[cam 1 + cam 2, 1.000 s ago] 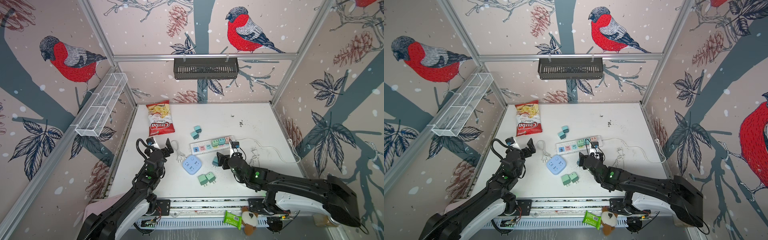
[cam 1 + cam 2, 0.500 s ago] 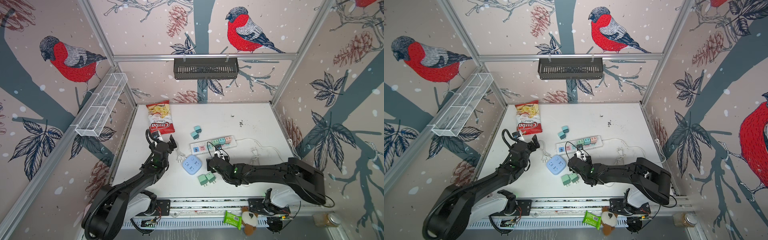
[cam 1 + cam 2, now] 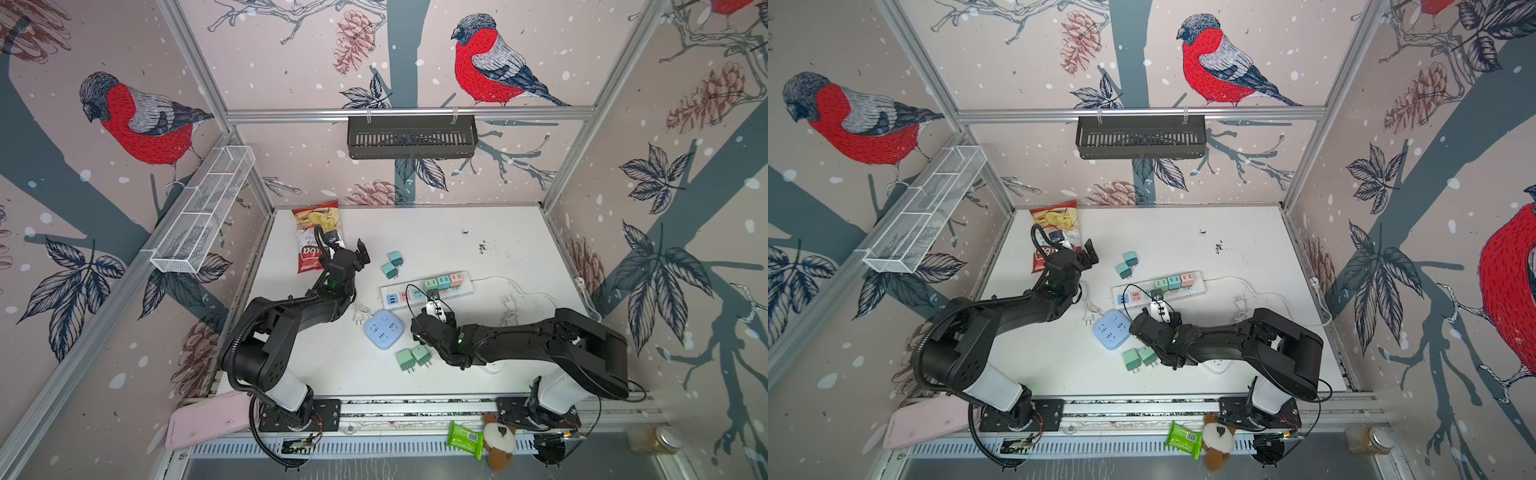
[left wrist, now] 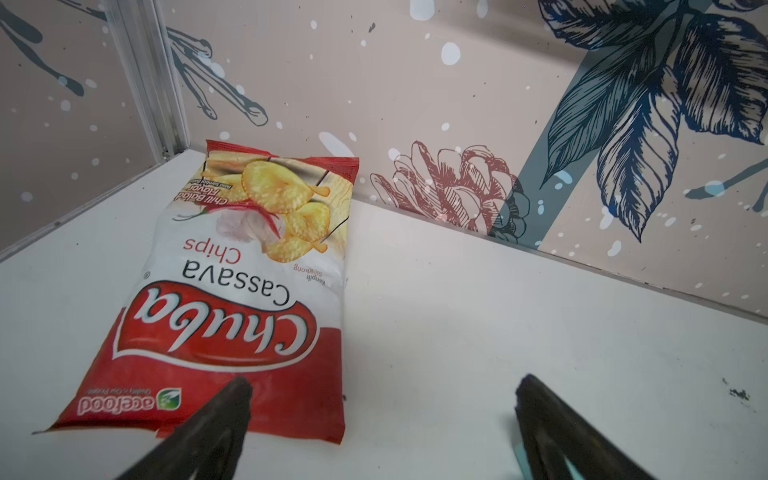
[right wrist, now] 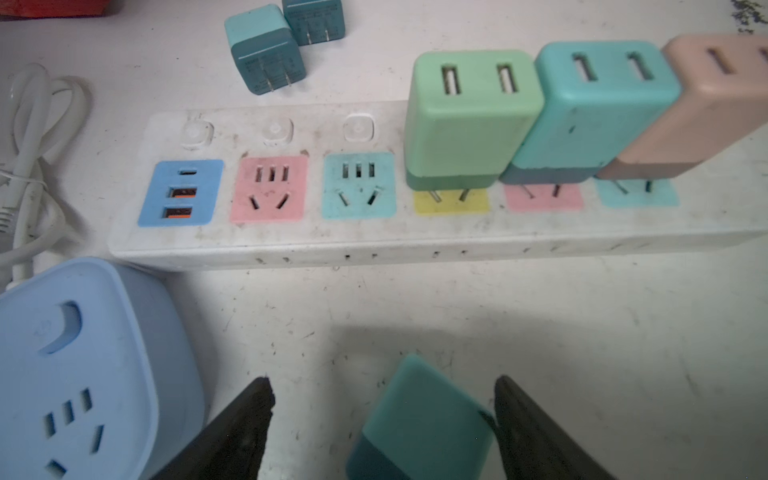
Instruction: Insert the plug
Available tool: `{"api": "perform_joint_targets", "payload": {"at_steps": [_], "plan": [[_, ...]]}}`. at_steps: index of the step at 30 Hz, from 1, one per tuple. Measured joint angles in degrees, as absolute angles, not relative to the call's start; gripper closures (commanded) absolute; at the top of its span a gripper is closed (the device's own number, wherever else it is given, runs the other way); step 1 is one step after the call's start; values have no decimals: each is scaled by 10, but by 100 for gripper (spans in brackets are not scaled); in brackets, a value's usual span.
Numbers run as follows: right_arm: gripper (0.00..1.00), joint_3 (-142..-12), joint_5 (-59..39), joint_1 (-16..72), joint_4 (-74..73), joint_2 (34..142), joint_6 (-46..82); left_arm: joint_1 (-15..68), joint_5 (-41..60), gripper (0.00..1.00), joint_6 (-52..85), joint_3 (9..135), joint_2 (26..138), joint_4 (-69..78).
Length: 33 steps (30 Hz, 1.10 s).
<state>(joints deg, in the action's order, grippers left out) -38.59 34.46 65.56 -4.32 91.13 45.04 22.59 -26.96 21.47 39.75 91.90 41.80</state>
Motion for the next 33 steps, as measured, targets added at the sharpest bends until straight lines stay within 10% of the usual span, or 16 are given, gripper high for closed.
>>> {"api": "perform_joint_targets", "payload": {"at_steps": [17, 33], "plan": [[44, -345, 327, 622, -52, 903, 450, 234, -149, 1, 165, 531, 1084, 456], [49, -316, 297, 611, -105, 897, 419, 270, -232, 2, 88, 708, 1222, 443]]}}
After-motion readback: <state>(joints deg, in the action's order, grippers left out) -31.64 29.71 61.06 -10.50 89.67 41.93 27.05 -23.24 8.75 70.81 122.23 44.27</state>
